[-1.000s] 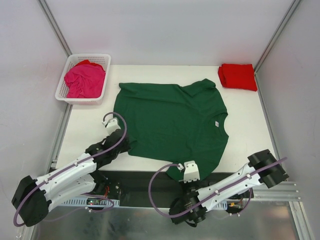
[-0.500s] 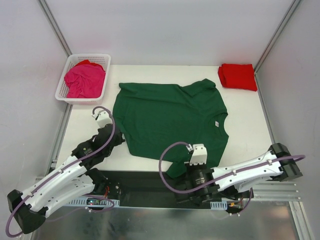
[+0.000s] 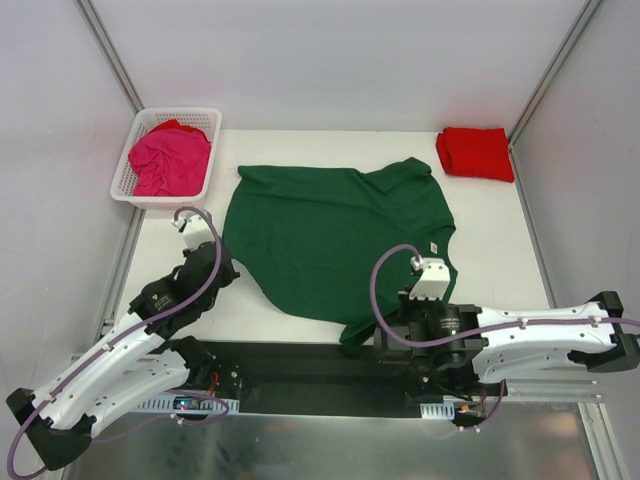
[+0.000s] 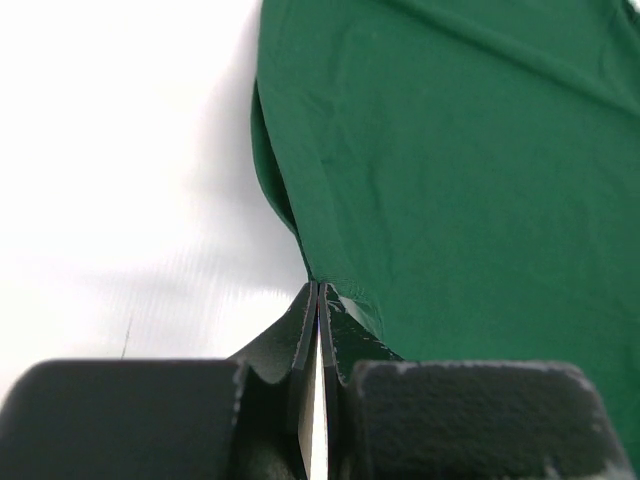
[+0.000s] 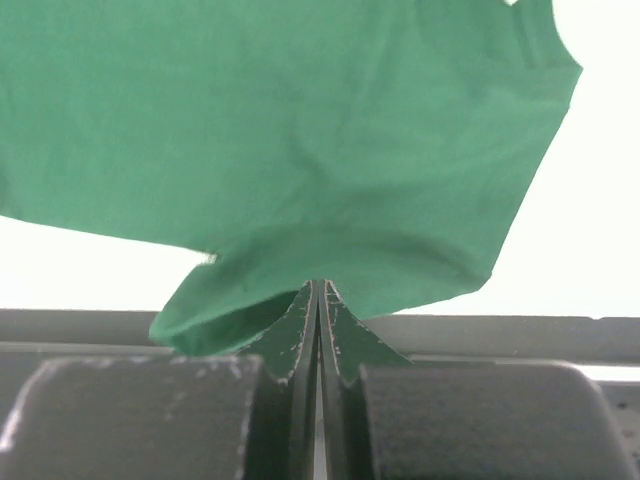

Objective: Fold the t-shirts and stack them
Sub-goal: Grap the side of the flattened tshirt closest away from the robot with both arms

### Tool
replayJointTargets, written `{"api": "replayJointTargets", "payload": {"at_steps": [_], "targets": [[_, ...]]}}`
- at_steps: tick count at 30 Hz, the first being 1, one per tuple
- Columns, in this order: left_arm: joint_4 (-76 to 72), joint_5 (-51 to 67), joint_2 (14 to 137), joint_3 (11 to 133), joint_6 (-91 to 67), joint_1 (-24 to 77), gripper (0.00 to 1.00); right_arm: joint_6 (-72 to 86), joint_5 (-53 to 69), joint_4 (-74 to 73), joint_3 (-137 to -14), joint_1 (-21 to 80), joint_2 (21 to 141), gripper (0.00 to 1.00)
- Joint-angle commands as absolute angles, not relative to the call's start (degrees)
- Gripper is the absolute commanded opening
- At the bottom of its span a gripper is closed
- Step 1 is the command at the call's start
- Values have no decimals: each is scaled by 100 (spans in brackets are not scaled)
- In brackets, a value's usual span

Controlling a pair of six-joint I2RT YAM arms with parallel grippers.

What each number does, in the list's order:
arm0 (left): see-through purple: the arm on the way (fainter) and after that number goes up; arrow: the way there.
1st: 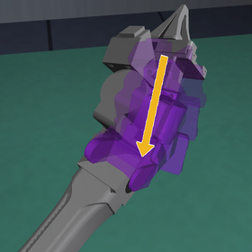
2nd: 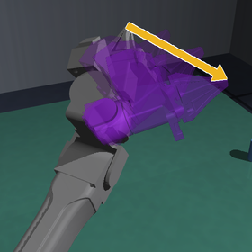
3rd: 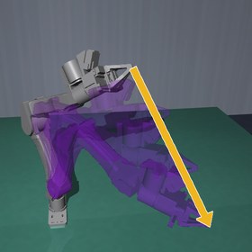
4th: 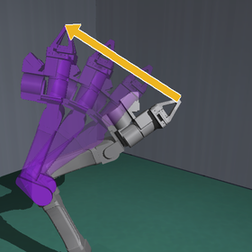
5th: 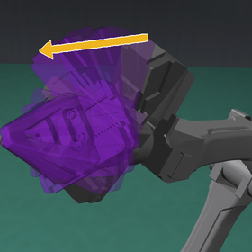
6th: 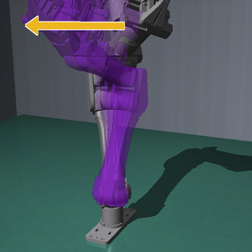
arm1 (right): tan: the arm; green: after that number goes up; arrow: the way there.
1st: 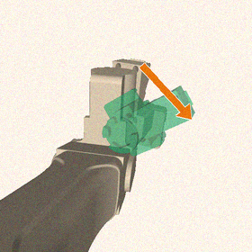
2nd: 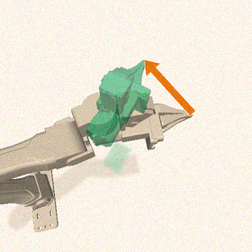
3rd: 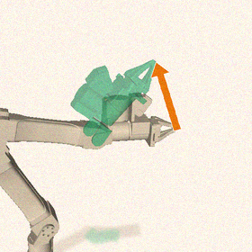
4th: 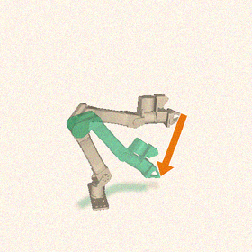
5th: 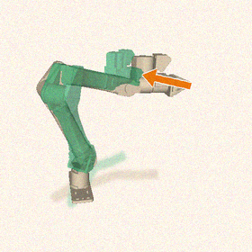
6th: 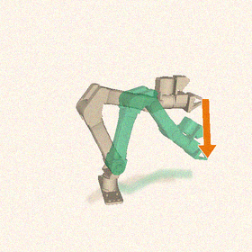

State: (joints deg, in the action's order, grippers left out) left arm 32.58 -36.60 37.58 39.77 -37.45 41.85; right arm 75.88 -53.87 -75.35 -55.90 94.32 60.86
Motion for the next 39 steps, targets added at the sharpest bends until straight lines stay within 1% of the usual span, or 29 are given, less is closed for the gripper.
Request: {"api": "replayJointTargets", "payload": {"at_steps": [1,8,19,22,26,27,28,29,30,31,33,35,36,37,39], "targets": [[3331,-3920,3753,4490,-3191,4026,0,6744,-5906,-9281,-5669,8966,5661,1],[3322,-3999,3858,4737,-2822,3841,0,5514,-6222,-9010,-5888,8034,5090,1],[3375,-3858,3560,4605,-2663,3551,0,3677,-6460,-8298,-6284,6813,4914,1],[3410,-3832,3489,4597,-2619,3463,0,3018,-6259,-7806,-6240,6426,4764,1],[3419,-3744,3480,4535,-2654,3428,0,2602,-5461,-7112,-5951,6153,4693,1],[3419,-3692,3489,4500,-2698,3428,0,2645,-5328,-7049,-5811,6144,4702,4],[3410,-3674,3507,4474,-2733,3428,0,2680,-5178,-6979,-5696,6135,4711,9],[3410,-3656,3524,4456,-2759,3419,0,2802,-4872,-6796,-5591,6143,4720,24],[3410,-3621,3533,4413,-2803,3428,0,2856,-4713,-6681,-5485,6135,4702,31],[3410,-3612,3551,4395,-2830,3428,0,2891,-4546,-6523,-5223,6135,4685,41],[3419,-3586,3551,4360,-2874,3428,0,3137,-4220,-6145,-4985,6143,4580,47],[3410,-3577,3568,4342,-2883,3428,0,3278,-4053,-5749,-4686,6135,4474,58],[3419,-3586,3568,4324,-2883,3428,0,3400,-4034,-5652,-4606,6135,4404,61],[3410,-3577,3560,4307,-2892,3428,0,3445,-4034,-5564,-4492,6143,4403,68],[3410,-3560,3560,4280,-2909,3428,0,3655,-4060,-5467,-4439,6126,4490,71]]}}
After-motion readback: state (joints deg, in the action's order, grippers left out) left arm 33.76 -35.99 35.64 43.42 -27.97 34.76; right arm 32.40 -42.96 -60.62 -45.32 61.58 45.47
